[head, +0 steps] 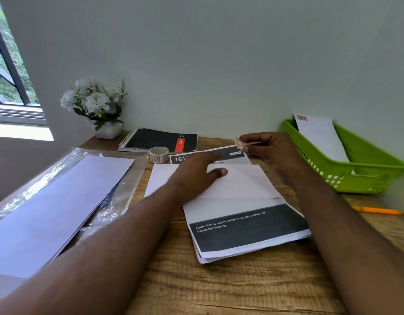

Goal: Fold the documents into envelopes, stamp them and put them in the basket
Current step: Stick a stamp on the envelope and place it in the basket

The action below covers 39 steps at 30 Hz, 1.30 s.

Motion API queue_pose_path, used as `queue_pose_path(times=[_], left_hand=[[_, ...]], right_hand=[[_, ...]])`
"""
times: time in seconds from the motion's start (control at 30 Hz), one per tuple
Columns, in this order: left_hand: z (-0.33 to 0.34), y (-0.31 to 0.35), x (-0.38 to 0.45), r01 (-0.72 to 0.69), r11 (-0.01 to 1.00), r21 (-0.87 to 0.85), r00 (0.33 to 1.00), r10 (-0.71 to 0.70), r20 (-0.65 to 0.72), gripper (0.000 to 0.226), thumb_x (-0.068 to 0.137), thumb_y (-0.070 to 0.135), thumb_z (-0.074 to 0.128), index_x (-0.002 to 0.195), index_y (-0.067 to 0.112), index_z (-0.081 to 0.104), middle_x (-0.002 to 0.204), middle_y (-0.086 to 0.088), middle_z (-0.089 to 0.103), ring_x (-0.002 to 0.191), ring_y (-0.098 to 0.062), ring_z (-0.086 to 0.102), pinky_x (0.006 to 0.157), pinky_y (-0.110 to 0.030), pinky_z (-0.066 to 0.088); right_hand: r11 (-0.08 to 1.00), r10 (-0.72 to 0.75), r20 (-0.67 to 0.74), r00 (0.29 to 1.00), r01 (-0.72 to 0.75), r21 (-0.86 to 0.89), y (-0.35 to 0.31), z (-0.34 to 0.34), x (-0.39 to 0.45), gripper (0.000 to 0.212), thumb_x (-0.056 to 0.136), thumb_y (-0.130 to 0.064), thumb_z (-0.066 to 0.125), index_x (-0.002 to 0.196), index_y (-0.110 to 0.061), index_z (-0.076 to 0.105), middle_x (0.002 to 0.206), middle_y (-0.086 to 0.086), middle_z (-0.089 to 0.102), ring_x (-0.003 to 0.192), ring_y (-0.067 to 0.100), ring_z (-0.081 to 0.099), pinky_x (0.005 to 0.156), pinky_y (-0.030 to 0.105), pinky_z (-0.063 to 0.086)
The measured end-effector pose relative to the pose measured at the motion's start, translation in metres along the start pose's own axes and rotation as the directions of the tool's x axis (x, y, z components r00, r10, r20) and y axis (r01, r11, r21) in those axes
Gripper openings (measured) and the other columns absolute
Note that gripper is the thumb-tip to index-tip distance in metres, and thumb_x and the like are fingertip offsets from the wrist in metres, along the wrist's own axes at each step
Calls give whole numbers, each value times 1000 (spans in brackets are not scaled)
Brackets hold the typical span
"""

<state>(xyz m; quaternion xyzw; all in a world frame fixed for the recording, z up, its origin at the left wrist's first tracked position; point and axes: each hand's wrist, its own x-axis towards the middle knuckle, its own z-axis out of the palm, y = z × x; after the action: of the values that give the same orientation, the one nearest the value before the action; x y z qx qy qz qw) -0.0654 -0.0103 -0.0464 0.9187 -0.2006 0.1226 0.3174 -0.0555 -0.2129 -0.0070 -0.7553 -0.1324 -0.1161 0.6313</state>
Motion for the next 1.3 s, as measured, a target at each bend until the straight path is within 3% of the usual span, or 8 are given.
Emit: queue_pose_path(times=[0.13, 0.23, 0.33, 0.47, 0.67, 0.8, 1.2, 1.3], left_hand=[[4, 4, 0, -71, 985, 155, 967, 30, 255, 59, 92, 47, 57, 146, 30, 40, 156, 3, 31, 142, -17, 30, 117, -32, 23], [7, 8, -3, -48, 981, 188, 947, -15, 322, 50, 95, 41, 53, 144, 33, 42, 155, 7, 34, 139, -16, 36, 116, -32, 26], [5, 15, -4, -20, 964, 266, 957, -58, 284, 45, 92, 42, 53, 136, 35, 52, 146, 10, 47, 132, -15, 43, 111, -38, 34], [3, 26, -2, 4, 965, 264, 976, -61, 209, 40, 88, 50, 57, 122, 29, 64, 133, 7, 58, 122, -16, 52, 104, -40, 41], [18, 38, 30, -10, 993, 115, 990, -7, 144, 29, 89, 23, 58, 117, 19, 66, 127, 1, 61, 119, -17, 54, 100, -28, 42], [40, 29, 33, -37, 986, 165, 996, 23, 87, 26, 91, 21, 57, 113, 17, 70, 119, -3, 67, 113, -22, 57, 96, -28, 42], [52, 19, 36, -161, 950, 268, 987, 152, 56, 37, 96, 24, 51, 131, 35, 58, 119, -7, 65, 114, -29, 54, 97, -35, 40], [52, 19, 35, -193, 935, 297, 981, 177, 80, 40, 97, 22, 47, 132, 39, 56, 115, -6, 65, 110, -31, 54, 93, -36, 42]], right_hand=[[992, 57, 14, 998, -55, -118, 8, -30, 1, 30, 78, 9, 69, 108, 3, 69, 76, -2, 73, 65, 3, 65, 62, 13, 53], [972, 108, 21, 994, -101, -214, 20, -36, 0, 28, 75, 6, 73, 103, 1, 71, 85, 21, 73, 69, 15, 57, 62, 17, 47], [962, 145, 44, 988, -131, -239, 34, -35, -1, 21, 75, 1, 76, 95, -4, 75, 88, 25, 71, 73, 20, 49, 64, 25, 41], [947, 166, 84, 982, -136, -290, 40, -33, 0, 22, 74, -1, 78, 95, -7, 75, 80, -4, 73, 70, 2, 65, 70, 14, 52], [949, 177, 102, 979, -142, -282, 46, -36, 2, 22, 72, -5, 80, 93, -11, 75, 77, -11, 74, 75, 2, 68, 76, 16, 55], [945, 173, 91, 981, -139, -297, 51, -37, 4, 23, 71, -9, 82, 93, -15, 77, 86, -8, 75, 82, 6, 70, 76, 16, 54], [847, 140, 94, 986, -71, -527, 51, -33, 10, 14, 74, -19, 82, 85, -26, 77, 75, -17, 72, 66, -11, 60, 62, 5, 43], [825, 120, 101, 988, -43, -564, 52, -33, 11, 15, 75, -16, 80, 89, -22, 77, 78, -17, 70, 68, -8, 61, 68, 11, 45]])
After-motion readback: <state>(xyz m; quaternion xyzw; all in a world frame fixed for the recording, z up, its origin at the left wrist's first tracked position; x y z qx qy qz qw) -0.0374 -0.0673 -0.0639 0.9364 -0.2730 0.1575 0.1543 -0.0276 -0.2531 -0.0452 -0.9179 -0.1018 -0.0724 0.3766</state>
